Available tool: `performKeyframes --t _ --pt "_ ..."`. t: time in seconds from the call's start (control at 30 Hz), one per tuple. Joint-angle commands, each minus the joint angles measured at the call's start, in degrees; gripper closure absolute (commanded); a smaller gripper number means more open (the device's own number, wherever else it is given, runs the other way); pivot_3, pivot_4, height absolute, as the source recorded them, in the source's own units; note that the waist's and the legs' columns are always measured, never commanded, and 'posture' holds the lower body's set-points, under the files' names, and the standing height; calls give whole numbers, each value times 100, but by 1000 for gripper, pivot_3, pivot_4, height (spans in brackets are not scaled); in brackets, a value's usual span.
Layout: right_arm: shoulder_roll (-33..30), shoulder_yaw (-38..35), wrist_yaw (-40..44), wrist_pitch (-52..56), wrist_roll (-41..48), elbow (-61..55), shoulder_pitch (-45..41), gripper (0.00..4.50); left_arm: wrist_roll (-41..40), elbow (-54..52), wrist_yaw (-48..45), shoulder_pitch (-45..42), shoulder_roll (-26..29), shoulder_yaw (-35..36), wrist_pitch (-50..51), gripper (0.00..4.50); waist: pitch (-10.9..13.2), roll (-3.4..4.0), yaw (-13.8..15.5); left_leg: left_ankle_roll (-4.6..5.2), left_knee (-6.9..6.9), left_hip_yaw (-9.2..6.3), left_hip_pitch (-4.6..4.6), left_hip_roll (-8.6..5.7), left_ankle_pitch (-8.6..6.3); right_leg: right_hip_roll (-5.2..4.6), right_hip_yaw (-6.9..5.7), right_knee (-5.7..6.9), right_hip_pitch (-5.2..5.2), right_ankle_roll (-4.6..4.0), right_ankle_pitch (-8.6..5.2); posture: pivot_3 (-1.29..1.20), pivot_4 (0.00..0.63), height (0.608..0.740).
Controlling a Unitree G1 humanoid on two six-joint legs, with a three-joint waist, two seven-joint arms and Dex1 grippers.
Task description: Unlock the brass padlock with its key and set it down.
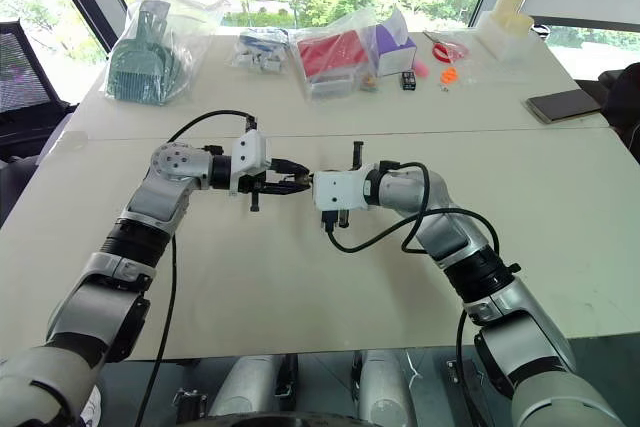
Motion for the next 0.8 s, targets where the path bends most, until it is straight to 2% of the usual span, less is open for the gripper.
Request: performKeyframes --t 0.03,0.13,0.4,0.43,0.5,0.67,0.7,0.8 --pt "122 -101 512 857 559 -499 -134 4469 100 32 163 -113 -71 -13 -717 3714 0 0 -1 0 0 0 0 0 0 0 0 2 0 0 0 0 150 740" --pt "242 -52 325 894 349 -359 -355 4469 114 93 196 -116 -114 2 -842 3714 0 0 -3 0 0 1 2 0 0 0 0 5 -1 0 0 0 150 740" --pt "-440 315 -1376 -2392 -1411 364 -256 4469 -548 37 -178 -74 -41 292 921 3714 0 0 -6 0 0 2 2 -3 0 -1 0 10 -3 2 -1 0 150 740" --pt "-470 304 -1453 -2537 -1433 407 -189 3926 -558 9 -207 -68 -18 289 984 3714 0 0 -8 -1 0 2 1 -3 0 -1 0 10 -4 2 -2 0 150 740" --pt "-482 260 -1699 -2764 -1549 450 -87 3148 -583 -49 -254 -63 17 278 1102 3714 0 0 -14 -1 0 2 2 -3 1 0 0 10 -4 3 -2 0 150 740" --pt "-458 191 -2425 -3471 -1871 515 -45 383 -742 -221 -373 -90 18 342 1499 3714 0 0 -16 -5 0 2 2 -2 3 0 1 13 -4 2 -2 0 150 740" --pt "-454 198 -2485 -3558 -1902 546 -59 41 -760 -252 -383 -95 18 346 1540 3714 0 0 -17 -6 0 2 3 -2 3 0 1 13 -4 2 -2 0 150 740" --pt "-447 255 -2701 -3844 -2096 711 -136 41 -861 -348 -418 -116 17 366 1716 3714 0 0 -11 -6 0 2 3 -2 3 0 2 13 -3 2 -2 0 150 740"
